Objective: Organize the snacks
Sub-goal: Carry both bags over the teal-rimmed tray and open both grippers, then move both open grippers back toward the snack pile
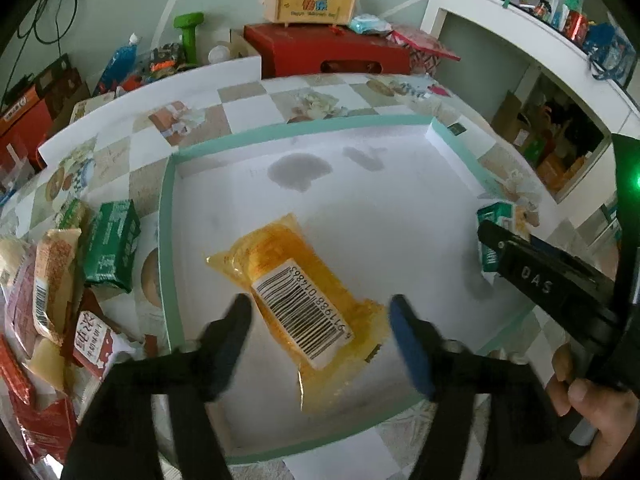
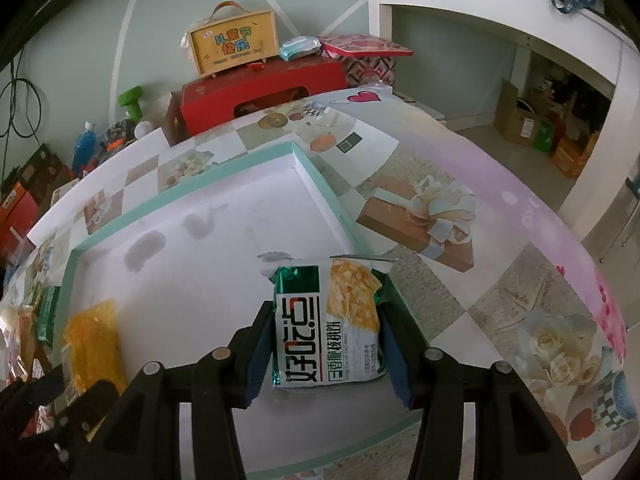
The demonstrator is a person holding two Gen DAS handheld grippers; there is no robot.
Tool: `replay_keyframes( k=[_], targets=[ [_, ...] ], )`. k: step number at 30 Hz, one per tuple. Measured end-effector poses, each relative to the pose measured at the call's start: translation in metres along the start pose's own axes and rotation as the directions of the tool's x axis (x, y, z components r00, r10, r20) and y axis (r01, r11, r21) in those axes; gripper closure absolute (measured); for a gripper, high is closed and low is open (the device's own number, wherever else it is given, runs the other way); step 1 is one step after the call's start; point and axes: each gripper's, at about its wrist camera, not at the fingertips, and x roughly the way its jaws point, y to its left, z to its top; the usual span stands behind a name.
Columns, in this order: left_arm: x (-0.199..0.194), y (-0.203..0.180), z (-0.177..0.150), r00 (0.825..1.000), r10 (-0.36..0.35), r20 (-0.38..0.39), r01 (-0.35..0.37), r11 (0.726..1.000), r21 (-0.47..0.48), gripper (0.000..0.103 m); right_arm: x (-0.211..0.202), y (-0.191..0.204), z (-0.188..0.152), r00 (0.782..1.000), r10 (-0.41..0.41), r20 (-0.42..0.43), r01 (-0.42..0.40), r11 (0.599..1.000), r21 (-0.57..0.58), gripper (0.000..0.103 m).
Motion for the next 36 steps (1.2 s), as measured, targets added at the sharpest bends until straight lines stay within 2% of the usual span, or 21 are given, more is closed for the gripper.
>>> replay_keyframes(
  k=[3, 8, 10, 11, 12, 14, 16, 18, 20, 27, 36],
  targets=[
    [-0.008, -0.001, 0.002, 1.0, -0.011, 0.018, 0.011, 1.0, 0.002, 0.029, -0.008, 0.001, 0.002, 1.0, 0.01, 0.03, -0.01, 1.0, -0.003, 0.041],
    [-0.023, 0.005, 0.006, 0.999, -0.008, 0.046, 0.009, 1.0, -0.025, 0.028, -0.017, 0.003, 0.006, 0.998, 0.02, 0.06, -0.02, 1.0, -0.003, 0.041],
    [-0.028, 0.013, 0.008, 0.998, 0.004, 0.059, -0.001, 0.998, -0.061, 0.02, -0.018, 0.005, 0.006, 0.998, 0.023, 0.058, -0.023, 1.0, -0.009, 0.04],
    [-0.029, 0.017, 0.009, 0.998, 0.013, 0.065, -0.008, 0.997, -0.079, 0.01, -0.017, 0.006, 0.006, 0.998, 0.026, 0.054, -0.025, 1.0, -0.014, 0.037],
    [-0.031, 0.023, 0.009, 0.997, 0.029, 0.075, -0.021, 0.995, -0.102, 0.008, -0.016, 0.008, 0.006, 0.998, 0.03, 0.049, -0.029, 0.999, -0.021, 0.028],
    [-0.031, 0.034, 0.009, 0.993, 0.075, 0.089, -0.062, 0.988, -0.138, 0.008, -0.015, 0.01, 0.005, 0.998, 0.04, 0.044, -0.039, 0.999, -0.032, 0.017],
    [-0.029, 0.044, 0.007, 0.988, 0.126, 0.088, -0.11, 0.98, -0.167, 0.008, -0.015, 0.014, 0.005, 0.998, 0.049, 0.043, -0.047, 0.998, -0.043, 0.013],
    [-0.027, 0.054, 0.004, 0.985, 0.155, 0.082, -0.136, 0.97, -0.2, 0.0, -0.015, 0.016, 0.005, 0.997, 0.057, 0.042, -0.055, 0.997, -0.049, 0.005],
    [-0.026, 0.063, 0.002, 0.983, 0.165, 0.076, -0.143, 0.961, -0.236, 0.0, -0.015, 0.019, 0.004, 0.997, 0.065, 0.042, -0.063, 0.997, -0.052, 0.0],
    [-0.023, 0.076, -0.004, 0.978, 0.198, 0.066, -0.173, 0.944, -0.282, 0.0, -0.013, 0.022, 0.004, 0.995, 0.089, 0.035, -0.087, 0.995, -0.055, 0.0],
    [-0.031, 0.082, -0.009, 0.964, 0.24, 0.111, -0.199, 0.935, -0.294, 0.0, -0.014, 0.027, 0.004, 0.994, 0.105, 0.028, -0.103, 0.992, -0.069, 0.0]
  ],
)
